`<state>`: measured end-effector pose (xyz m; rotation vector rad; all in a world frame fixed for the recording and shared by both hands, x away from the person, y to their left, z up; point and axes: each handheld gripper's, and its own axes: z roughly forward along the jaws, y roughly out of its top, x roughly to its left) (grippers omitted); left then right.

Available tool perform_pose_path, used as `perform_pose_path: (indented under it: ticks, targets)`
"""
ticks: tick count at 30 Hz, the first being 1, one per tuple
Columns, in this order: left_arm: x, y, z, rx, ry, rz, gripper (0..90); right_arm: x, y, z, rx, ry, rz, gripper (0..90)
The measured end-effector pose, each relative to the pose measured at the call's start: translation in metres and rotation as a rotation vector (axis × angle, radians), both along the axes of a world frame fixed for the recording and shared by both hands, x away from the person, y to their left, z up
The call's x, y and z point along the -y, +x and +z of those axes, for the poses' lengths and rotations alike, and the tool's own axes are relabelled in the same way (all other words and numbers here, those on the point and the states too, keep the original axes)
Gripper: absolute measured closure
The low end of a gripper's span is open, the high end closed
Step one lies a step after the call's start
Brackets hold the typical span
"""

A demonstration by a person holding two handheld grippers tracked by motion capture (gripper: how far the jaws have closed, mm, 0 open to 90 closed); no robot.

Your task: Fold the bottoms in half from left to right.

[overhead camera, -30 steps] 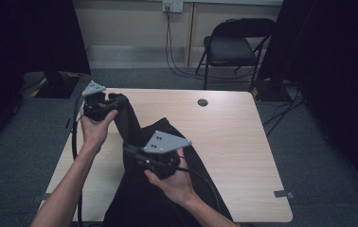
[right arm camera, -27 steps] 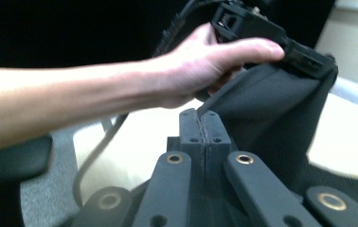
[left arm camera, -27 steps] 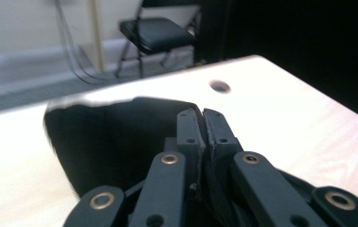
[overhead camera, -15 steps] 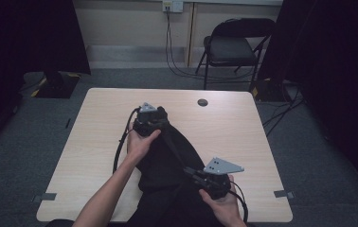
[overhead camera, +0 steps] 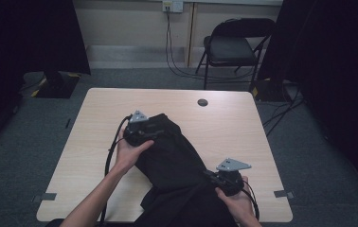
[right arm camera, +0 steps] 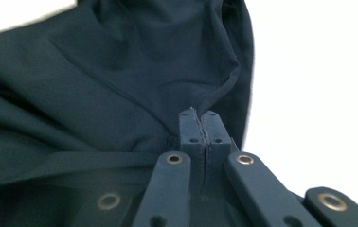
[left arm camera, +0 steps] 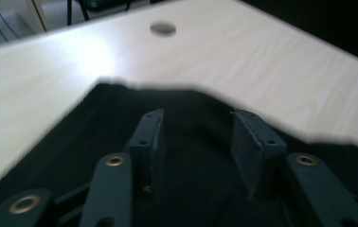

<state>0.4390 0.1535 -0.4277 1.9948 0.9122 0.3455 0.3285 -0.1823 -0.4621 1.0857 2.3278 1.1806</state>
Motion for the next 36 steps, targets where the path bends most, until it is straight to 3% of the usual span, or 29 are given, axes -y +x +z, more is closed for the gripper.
perform_pose_path:
  ticks: [1,2,3,4,6,9,10,11,12,13,14,15,18,19,20,21,22,23,25,26,27,29,30,33,35,36]
  targets:
    - [-0.009,-0.012,-0.011,-0.029,0.036,-0.024,66.5,0.005,0.002,-0.002,-0.006,-0.019,-0.018,89.9]
    - [-0.009,-0.012,-0.011,-0.029,0.036,-0.024,68.3,0.005,0.002,-0.002,-0.006,-0.019,-0.018,89.9]
    - [-0.017,-0.023,-0.022,-0.073,0.049,-0.026,71.3,0.01,0.003,-0.003,-0.004,-0.053,-0.032,89.9]
    - [-0.017,-0.023,-0.022,-0.073,0.049,-0.026,73.4,0.01,0.003,-0.003,-0.004,-0.053,-0.032,89.9]
    - [-0.025,-0.035,-0.036,-0.106,0.032,-0.044,74.9,0.019,0.006,-0.006,-0.015,-0.091,-0.046,89.7]
    - [-0.022,-0.036,-0.041,-0.116,0.081,-0.05,74.3,0.023,0.005,-0.009,-0.024,-0.088,-0.049,86.8]
    - [-0.02,-0.036,-0.043,-0.115,0.094,-0.043,72.5,0.023,0.004,-0.009,-0.02,-0.092,-0.063,80.0]
    - [-0.015,-0.032,-0.05,-0.13,0.161,-0.026,68.2,0.022,0.003,-0.005,0.014,-0.098,-0.104,68.6]
    - [-0.015,-0.032,-0.05,-0.13,0.161,-0.026,68.0,0.022,0.003,-0.005,0.014,-0.098,-0.104,68.6]
    - [-0.013,-0.028,-0.056,-0.138,0.205,-0.019,68.0,0.021,0.002,-0.001,0.039,-0.085,-0.115,66.3]
    - [-0.013,-0.025,-0.059,-0.125,0.201,-0.014,67.3,0.018,0.0,0.005,0.072,-0.07,-0.122,60.4]
    - [-0.012,-0.021,-0.059,-0.131,0.189,0.004,67.4,0.014,-0.002,0.01,0.094,-0.058,-0.115,60.4]
    - [-0.008,-0.012,-0.061,-0.09,0.209,0.03,67.2,-0.005,-0.009,0.017,0.089,0.023,0.006,64.4]
    - [-0.008,-0.006,-0.062,-0.083,0.202,0.044,67.2,-0.012,-0.012,0.016,0.085,0.025,0.037,67.3]
    - [-0.006,-0.002,-0.062,-0.088,0.19,0.056,67.2,-0.025,-0.015,0.015,0.074,0.017,0.094,68.2]
    - [-0.005,0.011,-0.064,-0.073,0.188,0.079,67.4,-0.044,-0.019,0.011,0.062,0.007,0.166,72.0]
    - [-0.005,0.011,-0.064,-0.073,0.188,0.079,67.4,-0.044,-0.019,0.011,0.062,0.007,0.166,72.0]
    - [-0.003,0.02,-0.064,-0.066,0.19,0.092,67.4,-0.055,-0.021,0.009,0.051,0.005,0.209,72.3]
    - [0.001,0.04,-0.065,-0.053,0.188,0.12,67.3,-0.087,-0.024,0.001,0.026,0.001,0.33,65.7]
    - [0.001,0.04,-0.065,-0.053,0.188,0.12,67.2,-0.087,-0.024,0.001,0.026,0.001,0.33,65.7]
    - [0.003,0.049,-0.066,-0.047,0.186,0.127,67.2,-0.103,-0.022,-0.007,0.001,-0.02,0.372,58.6]
    - [0.005,0.062,-0.067,-0.034,0.186,0.144,66.6,-0.107,-0.02,-0.011,-0.002,-0.033,0.385,56.6]
    - [0.005,0.066,-0.068,-0.033,0.179,0.153,64.8,-0.114,-0.017,-0.017,-0.003,-0.074,0.363,50.5]
    - [0.003,0.07,-0.069,-0.028,0.161,0.148,61.0,-0.118,-0.011,-0.028,0.0,-0.134,0.338,47.4]
    - [0.0,0.068,-0.07,-0.014,0.166,0.142,60.3,-0.114,-0.008,-0.031,-0.009,-0.129,0.325,57.4]
    - [-0.003,0.067,-0.071,-0.009,0.159,0.145,60.2,-0.107,-0.007,-0.031,-0.02,-0.118,0.322,80.6]
